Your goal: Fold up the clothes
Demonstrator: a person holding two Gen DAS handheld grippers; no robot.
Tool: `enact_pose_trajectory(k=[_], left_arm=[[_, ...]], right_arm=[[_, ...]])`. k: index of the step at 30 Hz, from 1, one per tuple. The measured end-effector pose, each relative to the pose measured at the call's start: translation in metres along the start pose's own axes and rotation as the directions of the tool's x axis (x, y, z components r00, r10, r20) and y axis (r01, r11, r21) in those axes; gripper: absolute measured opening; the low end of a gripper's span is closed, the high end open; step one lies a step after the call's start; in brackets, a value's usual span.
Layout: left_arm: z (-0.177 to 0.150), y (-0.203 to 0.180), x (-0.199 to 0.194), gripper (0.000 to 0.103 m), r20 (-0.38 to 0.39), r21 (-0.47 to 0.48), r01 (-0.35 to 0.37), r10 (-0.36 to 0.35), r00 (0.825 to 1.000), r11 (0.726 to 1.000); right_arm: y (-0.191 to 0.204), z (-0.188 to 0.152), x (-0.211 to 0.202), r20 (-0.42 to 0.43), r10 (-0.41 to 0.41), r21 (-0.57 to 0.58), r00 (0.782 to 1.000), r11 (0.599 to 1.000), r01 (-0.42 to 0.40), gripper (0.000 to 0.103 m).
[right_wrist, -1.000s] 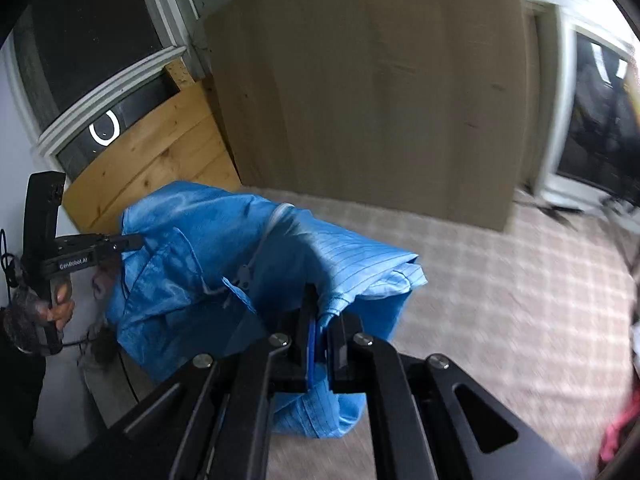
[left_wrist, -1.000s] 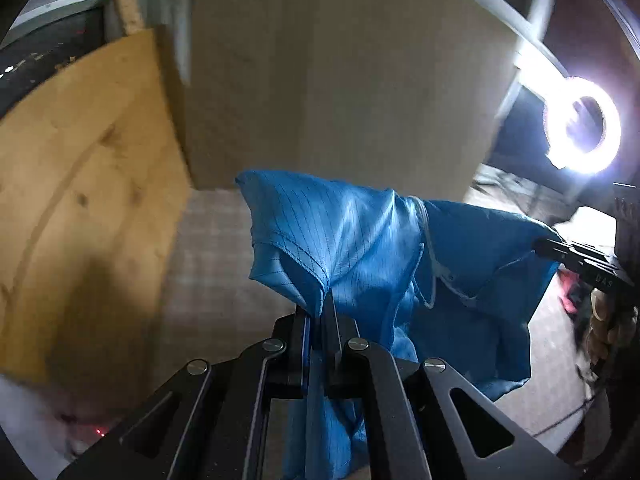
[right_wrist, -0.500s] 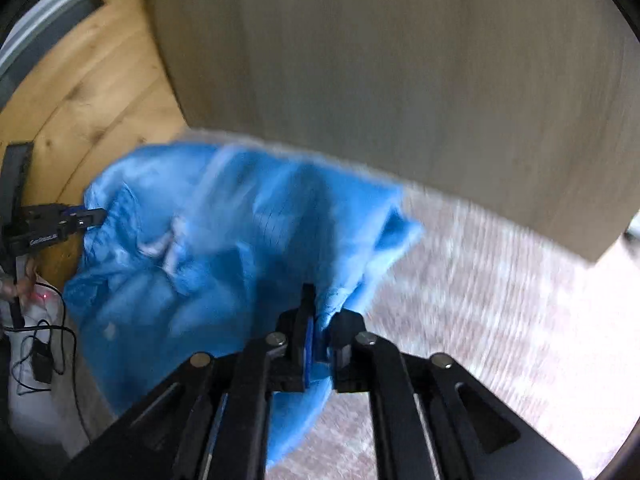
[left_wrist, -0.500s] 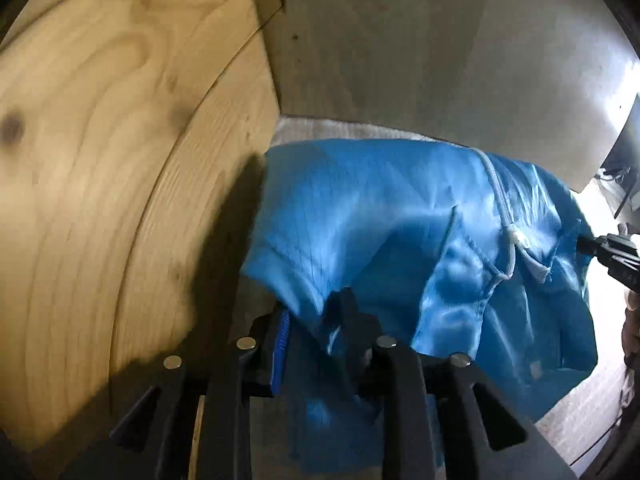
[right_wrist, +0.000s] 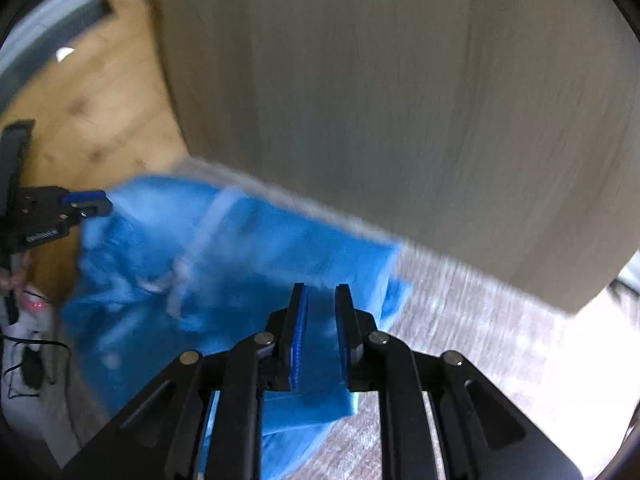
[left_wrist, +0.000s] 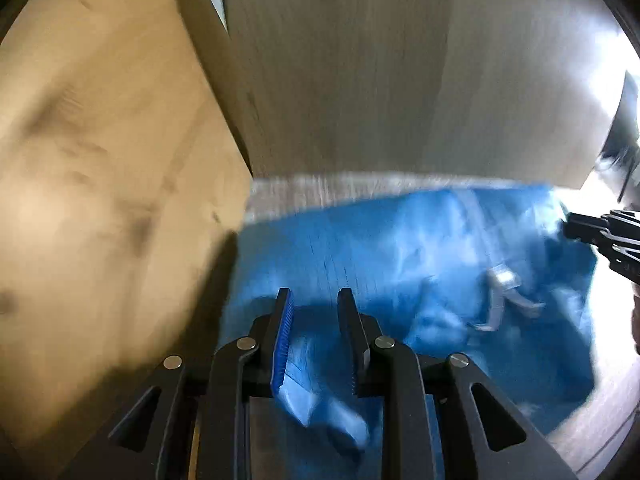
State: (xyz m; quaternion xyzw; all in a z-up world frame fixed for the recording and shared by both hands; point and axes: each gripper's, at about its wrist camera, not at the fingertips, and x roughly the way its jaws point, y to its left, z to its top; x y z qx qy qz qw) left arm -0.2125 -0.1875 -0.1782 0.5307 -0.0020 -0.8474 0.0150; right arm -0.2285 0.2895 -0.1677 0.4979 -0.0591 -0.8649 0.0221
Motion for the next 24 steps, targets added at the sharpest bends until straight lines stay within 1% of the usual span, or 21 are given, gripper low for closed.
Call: enact_pose_trajectory(k=[2, 3, 5, 8, 10, 11, 13, 14, 15, 16, 17, 18, 19, 21, 23, 24], left_arm=[[-0.006, -0.001, 0.018, 0.021, -0.043, 0.010, -0.007, 0.008, 0.999, 1.000], [-0.008, -0.004, 0.017, 0.021, -0.041, 0.025, -0.020, 0.021, 0.999, 1.000], [-0.011, -0.009, 0.012, 0.021, -0.027, 0.049, -0.041, 0.042, 0.999, 0.998], [-0.021, -0.010, -0.032, 0.021, 0.051, 0.044, -0.042, 0.040, 0.998, 0.998], [-0.038, -0.015, -0.066, 0.021, 0.103, 0.037, 0.016, -0.020, 0.995, 0.999], [-0.047, -0.020, -0.075, 0.021, 0.108, 0.050, 0.044, -0.049, 0.993, 0.998], [-0.073, -0.038, -0.092, 0.022, 0.097, 0.110, 0.090, -0.101, 0.990, 0.990], [-0.086, -0.048, -0.097, 0.023, 0.084, 0.147, 0.110, -0.123, 0.989, 0.983], [-0.100, -0.060, -0.098, 0.024, 0.059, 0.193, 0.125, -0.139, 0.989, 0.973], [-0.114, -0.071, -0.099, 0.029, 0.032, 0.239, 0.141, -0.153, 0.988, 0.961], [-0.125, -0.081, -0.098, 0.031, 0.009, 0.279, 0.154, -0.163, 0.987, 0.948], [-0.132, -0.089, -0.095, 0.032, -0.010, 0.310, 0.163, -0.168, 0.986, 0.937], [-0.138, -0.096, -0.092, 0.032, -0.023, 0.339, 0.163, -0.165, 0.986, 0.927], [-0.143, -0.104, -0.083, 0.032, -0.027, 0.379, 0.133, -0.133, 0.991, 0.916], [-0.140, -0.102, -0.072, 0.031, -0.017, 0.379, 0.115, -0.117, 0.993, 0.918], [-0.137, -0.099, -0.067, 0.026, -0.020, 0.373, 0.109, -0.110, 0.994, 0.921]], right_arm=[[-0.003, -0.015, 0.023, -0.082, 0.010, 0.021, 0.997, 1.000, -0.009, 0.014], [-0.001, -0.023, 0.024, -0.085, -0.006, 0.002, 0.996, 1.000, 0.006, 0.013], [0.002, -0.028, 0.011, -0.063, -0.026, -0.009, 0.998, 1.000, 0.025, 0.013], [-0.003, -0.035, -0.031, 0.021, 0.033, 0.070, 0.999, 0.997, -0.034, 0.014], [-0.001, -0.044, -0.059, 0.079, 0.077, 0.105, 0.994, 0.991, -0.085, 0.014], [0.004, -0.047, -0.068, 0.095, 0.107, 0.100, 0.990, 0.988, -0.117, 0.014], [0.027, -0.056, -0.081, 0.090, 0.167, 0.035, 0.982, 0.985, -0.171, 0.015], [0.041, -0.060, -0.084, 0.077, 0.187, -0.021, 0.979, 0.982, -0.186, 0.018], [0.055, -0.065, -0.087, 0.062, 0.206, -0.081, 0.977, 0.976, -0.201, 0.026], [0.069, -0.069, -0.089, 0.045, 0.225, -0.145, 0.973, 0.966, -0.216, 0.033], [0.081, -0.073, -0.088, 0.031, 0.232, -0.206, 0.972, 0.953, -0.221, 0.044], [0.093, -0.077, -0.086, 0.019, 0.224, -0.265, 0.974, 0.941, -0.211, 0.046], [0.105, -0.079, -0.082, 0.004, 0.207, -0.321, 0.978, 0.927, -0.195, 0.046], [0.119, -0.078, -0.074, -0.014, 0.180, -0.386, 0.984, 0.906, -0.171, 0.046], [0.125, -0.079, -0.064, -0.034, 0.157, -0.430, 0.987, 0.889, -0.156, 0.046], [0.128, -0.080, -0.056, -0.051, 0.138, -0.456, 0.989, 0.878, -0.146, 0.046]])
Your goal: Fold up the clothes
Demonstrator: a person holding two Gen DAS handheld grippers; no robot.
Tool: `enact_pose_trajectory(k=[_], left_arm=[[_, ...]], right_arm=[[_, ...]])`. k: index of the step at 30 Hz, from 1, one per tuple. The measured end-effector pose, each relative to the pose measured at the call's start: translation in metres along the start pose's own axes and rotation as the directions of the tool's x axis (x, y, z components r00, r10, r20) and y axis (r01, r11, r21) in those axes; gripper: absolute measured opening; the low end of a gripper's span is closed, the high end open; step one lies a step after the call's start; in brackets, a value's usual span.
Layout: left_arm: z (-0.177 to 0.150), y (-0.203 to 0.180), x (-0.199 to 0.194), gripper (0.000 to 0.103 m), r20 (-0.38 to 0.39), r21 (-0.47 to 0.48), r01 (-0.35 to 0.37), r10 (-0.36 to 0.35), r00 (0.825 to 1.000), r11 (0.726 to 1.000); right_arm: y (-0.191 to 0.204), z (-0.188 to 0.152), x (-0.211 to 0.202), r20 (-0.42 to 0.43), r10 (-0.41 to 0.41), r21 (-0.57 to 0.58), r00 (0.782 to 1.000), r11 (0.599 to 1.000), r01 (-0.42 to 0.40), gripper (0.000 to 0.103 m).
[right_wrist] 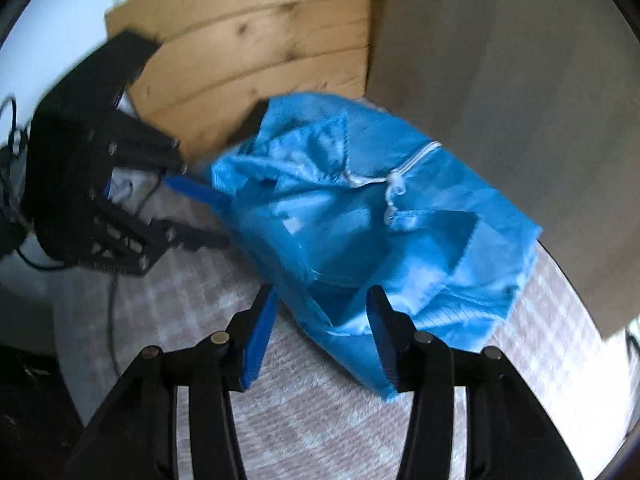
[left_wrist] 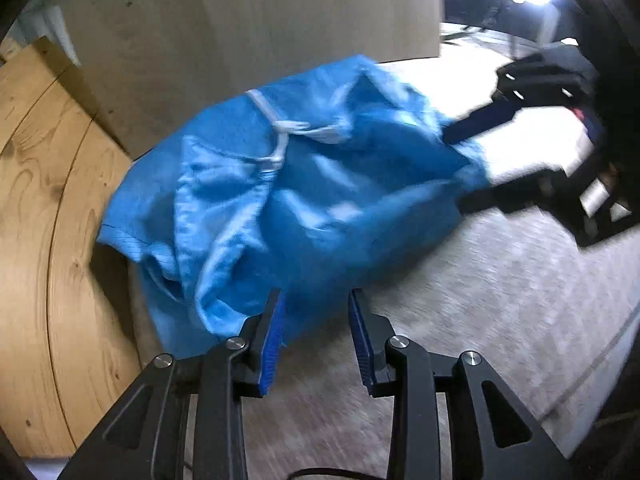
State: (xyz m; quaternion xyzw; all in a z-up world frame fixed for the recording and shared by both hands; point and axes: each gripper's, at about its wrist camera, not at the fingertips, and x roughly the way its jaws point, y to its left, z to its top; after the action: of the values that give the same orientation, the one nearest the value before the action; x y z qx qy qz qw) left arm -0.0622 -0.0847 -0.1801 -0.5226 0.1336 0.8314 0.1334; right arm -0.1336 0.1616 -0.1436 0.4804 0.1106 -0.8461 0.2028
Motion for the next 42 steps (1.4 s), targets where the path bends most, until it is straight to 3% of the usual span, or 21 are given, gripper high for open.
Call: enact_pose_trajectory(k=[2, 4, 5, 8, 10, 16, 18, 21, 24, 27, 28, 33, 35, 39, 42], left_arm=[[0.000, 0.006, 0.006, 0.007, -0.009, -0.003, 0.019, -0.019, 1.000, 1.000], [-0.001, 0.012, 0.003, 0.004, -0.001, -0.007, 0.030, -0.030, 1.000, 1.000], [-0.001, 0.014, -0.001, 0.003, 0.010, -0.009, 0.033, -0.033, 0.999, 0.999], [-0.003, 0.013, -0.023, 0.002, 0.084, -0.004, 0.001, -0.001, 0.997, 1.000], [-0.010, 0.012, -0.018, 0.002, 0.075, -0.016, 0.025, -0.023, 0.997, 1.000], [-0.037, 0.002, 0.007, 0.003, 0.052, -0.028, 0.040, -0.039, 0.998, 0.999], [-0.040, 0.005, 0.010, 0.007, 0.040, -0.030, 0.041, -0.040, 0.998, 0.999], [-0.043, 0.007, -0.003, 0.008, 0.025, -0.032, 0.055, -0.054, 0.998, 0.998], [-0.042, 0.011, -0.027, 0.008, 0.027, -0.055, 0.098, -0.096, 0.995, 0.994], [-0.025, 0.016, -0.053, 0.009, 0.069, -0.088, 0.127, -0.121, 0.990, 0.988], [-0.015, 0.023, -0.056, 0.009, 0.083, -0.098, 0.126, -0.118, 0.990, 0.987], [0.014, 0.053, -0.050, 0.011, 0.139, -0.148, 0.079, -0.058, 0.989, 0.986], [0.024, 0.067, -0.017, 0.010, 0.095, -0.176, 0.069, -0.053, 0.994, 0.982], [0.016, 0.075, 0.038, 0.012, -0.086, -0.169, 0.040, -0.055, 0.995, 0.985], [0.017, 0.076, 0.019, 0.012, -0.030, -0.183, 0.051, -0.058, 0.998, 0.982]], right_arm=[[0.004, -0.003, 0.014, -0.041, -0.017, -0.058, 0.999, 0.998, 0.015, 0.040], [0.008, -0.004, 0.021, -0.061, -0.059, -0.122, 0.996, 0.991, 0.051, 0.012], [0.008, -0.002, 0.022, -0.068, -0.071, -0.138, 0.995, 0.989, 0.061, 0.007], [0.013, 0.004, 0.008, 0.015, -0.145, -0.197, 0.989, 0.970, 0.145, 0.004], [0.021, 0.004, 0.005, 0.050, -0.209, -0.247, 0.977, 0.945, 0.214, 0.004], [0.057, -0.035, 0.042, 0.039, -0.343, -0.444, 0.938, 0.835, 0.324, 0.005], [0.061, -0.042, 0.042, 0.040, -0.353, -0.455, 0.935, 0.826, 0.332, 0.006], [0.052, -0.044, 0.023, 0.019, -0.279, -0.394, 0.960, 0.881, 0.263, 0.021], [0.029, -0.043, -0.009, -0.002, -0.113, -0.243, 0.994, 0.964, 0.109, 0.025], [-0.005, -0.034, -0.039, 0.052, 0.038, -0.047, 0.998, 0.998, -0.035, 0.025], [-0.015, -0.029, -0.044, 0.078, 0.050, 0.009, 0.996, 0.999, -0.050, 0.025], [-0.057, 0.004, -0.032, 0.135, -0.012, 0.171, 0.991, 0.985, -0.011, 0.025], [-0.071, 0.013, -0.011, 0.117, 0.014, 0.229, 0.993, 0.973, -0.041, 0.025], [-0.092, 0.013, 0.036, -0.038, -0.082, 0.245, 0.996, 0.965, 0.089, 0.025], [-0.103, 0.001, 0.021, -0.024, -0.078, 0.308, 0.997, 0.948, 0.081, 0.025]])
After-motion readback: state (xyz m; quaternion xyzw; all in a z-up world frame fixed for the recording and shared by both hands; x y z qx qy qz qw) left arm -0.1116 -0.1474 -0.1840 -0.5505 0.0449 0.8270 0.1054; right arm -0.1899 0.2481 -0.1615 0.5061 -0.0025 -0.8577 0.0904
